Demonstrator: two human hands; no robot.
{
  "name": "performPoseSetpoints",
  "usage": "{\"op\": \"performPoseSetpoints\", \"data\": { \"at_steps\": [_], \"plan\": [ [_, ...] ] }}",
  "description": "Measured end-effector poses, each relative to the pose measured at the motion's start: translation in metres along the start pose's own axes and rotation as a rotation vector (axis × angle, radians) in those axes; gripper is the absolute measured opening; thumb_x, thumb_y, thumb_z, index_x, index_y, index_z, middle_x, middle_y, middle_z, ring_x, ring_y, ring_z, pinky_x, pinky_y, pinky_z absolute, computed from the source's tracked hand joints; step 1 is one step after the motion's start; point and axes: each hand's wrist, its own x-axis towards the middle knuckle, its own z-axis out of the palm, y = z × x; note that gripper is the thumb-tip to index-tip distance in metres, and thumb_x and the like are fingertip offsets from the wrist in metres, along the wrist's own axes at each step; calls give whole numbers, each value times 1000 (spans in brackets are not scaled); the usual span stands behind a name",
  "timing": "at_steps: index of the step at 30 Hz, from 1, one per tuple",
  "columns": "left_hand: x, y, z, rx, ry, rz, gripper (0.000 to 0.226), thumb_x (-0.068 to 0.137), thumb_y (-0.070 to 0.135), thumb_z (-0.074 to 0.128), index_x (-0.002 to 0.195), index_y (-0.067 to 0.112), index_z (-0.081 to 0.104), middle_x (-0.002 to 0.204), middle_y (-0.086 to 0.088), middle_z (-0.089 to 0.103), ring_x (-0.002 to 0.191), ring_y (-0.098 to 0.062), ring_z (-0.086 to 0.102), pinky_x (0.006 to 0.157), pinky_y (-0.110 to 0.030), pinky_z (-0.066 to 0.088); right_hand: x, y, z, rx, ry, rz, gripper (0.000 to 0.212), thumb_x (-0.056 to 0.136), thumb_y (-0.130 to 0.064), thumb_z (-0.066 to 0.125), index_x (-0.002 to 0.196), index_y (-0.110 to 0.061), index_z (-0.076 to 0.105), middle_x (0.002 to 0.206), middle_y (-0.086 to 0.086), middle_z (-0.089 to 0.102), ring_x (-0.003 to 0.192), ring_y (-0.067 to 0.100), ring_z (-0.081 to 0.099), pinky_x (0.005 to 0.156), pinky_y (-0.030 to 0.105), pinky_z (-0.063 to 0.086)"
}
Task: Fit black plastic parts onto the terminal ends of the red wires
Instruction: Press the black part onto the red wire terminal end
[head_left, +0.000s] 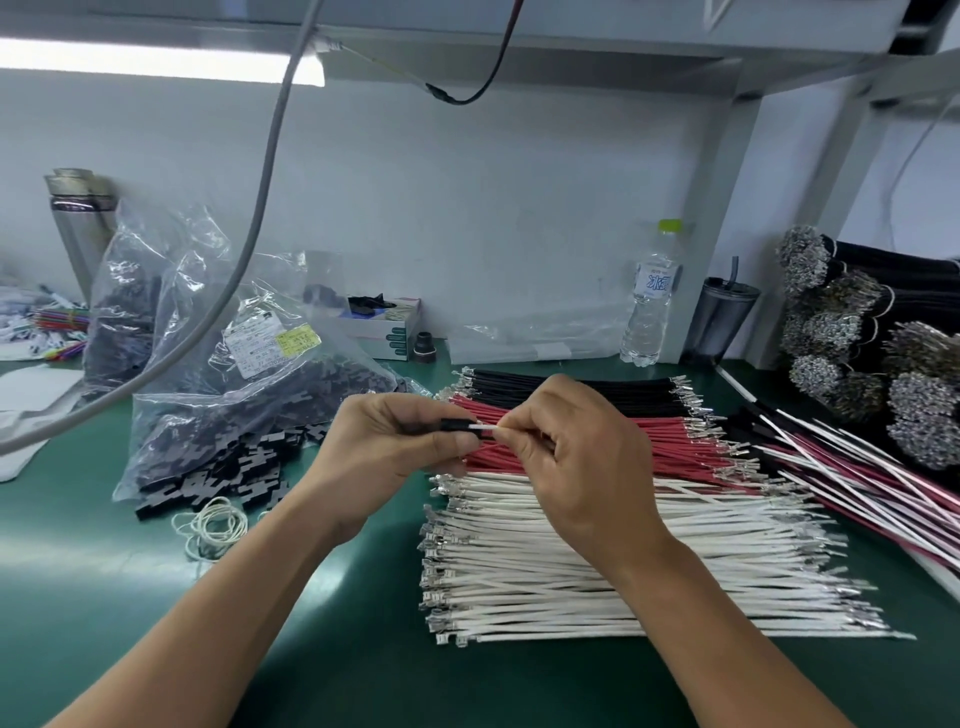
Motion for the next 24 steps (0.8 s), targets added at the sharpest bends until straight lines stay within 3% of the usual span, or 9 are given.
{"op": "performPoseSetpoints", "data": {
  "at_steps": [4, 7, 8, 10, 12, 15, 17, 20, 24],
  "plan": [
    [2, 4, -15, -54, 57, 20, 29, 65, 20, 85, 93, 15, 84, 87, -17, 79, 68, -22, 75, 67, -28, 63, -2, 12, -2, -90, -102, 25, 19, 98, -43, 57, 106, -27, 65, 99, -15, 58, 89, 5, 54, 69, 20, 38],
    [5, 8, -47, 113, 180, 37, 34, 68, 27, 87, 102, 24, 83, 95, -8, 80, 79, -19, 76, 71, -29, 63, -4, 20, -7, -137, 6, 3, 14, 103, -30, 56, 101, -23, 68, 87, -12, 59, 75, 10, 57, 57, 25, 42],
    [6, 8, -60, 271, 269, 47, 32, 71, 26, 89, 102, 26, 82, 94, -2, 80, 82, -17, 76, 73, -31, 63, -1, 21, -11, -156, 120, -38, 16, 103, -27, 57, 101, -18, 71, 85, -8, 61, 73, 13, 58, 57, 27, 44],
    [8, 4, -85, 822, 458, 48, 25, 79, 25, 88, 103, 28, 81, 94, 7, 78, 87, -19, 74, 77, -37, 60, 11, 25, -24, -180, 336, -128, 18, 102, -22, 60, 101, -10, 73, 85, 0, 64, 74, 16, 60, 62, 28, 48],
    [8, 2, -99, 1298, 548, -17, 21, 83, 27, 81, 104, 28, 81, 103, 3, 74, 95, -27, 71, 77, -38, 55, 25, 32, -44, -224, 404, -160, 20, 103, -23, 59, 102, -10, 74, 86, 2, 65, 74, 17, 59, 59, 27, 45],
    [8, -2, -108, 1581, 532, -188, 13, 82, 31, 74, 93, 28, 79, 104, -2, 73, 96, -31, 70, 71, -36, 54, 37, 64, -83, -411, 256, -30, 18, 102, -29, 56, 100, -21, 71, 85, -3, 63, 70, 16, 56, 52, 20, 29],
    [10, -6, -110, 1669, 474, -318, 10, 81, 33, 71, 87, 25, 75, 95, 0, 73, 87, -28, 70, 67, -33, 54, 28, 101, -111, -579, 101, 154, 16, 101, -29, 56, 94, -27, 70, 86, -5, 62, 70, 23, 59, 54, 22, 38],
    [12, -10, -110, 1671, 446, -373, 7, 79, 29, 72, 85, 24, 72, 85, 2, 69, 79, -25, 68, 62, -30, 52, -1, 163, -152, -816, -101, 495, 18, 98, -27, 54, 89, -27, 70, 86, 2, 61, 73, 30, 62, 61, 36, 53],
    [15, -10, -102, 1684, 469, -391, 11, 79, 25, 70, 89, 26, 74, 95, 0, 72, 88, -27, 71, 66, -32, 54, -43, 219, -176, -913, -442, 831, 22, 95, -22, 53, 79, -23, 66, 81, 8, 67, 78, 30, 65, 75, 40, 58]
  ]
}}
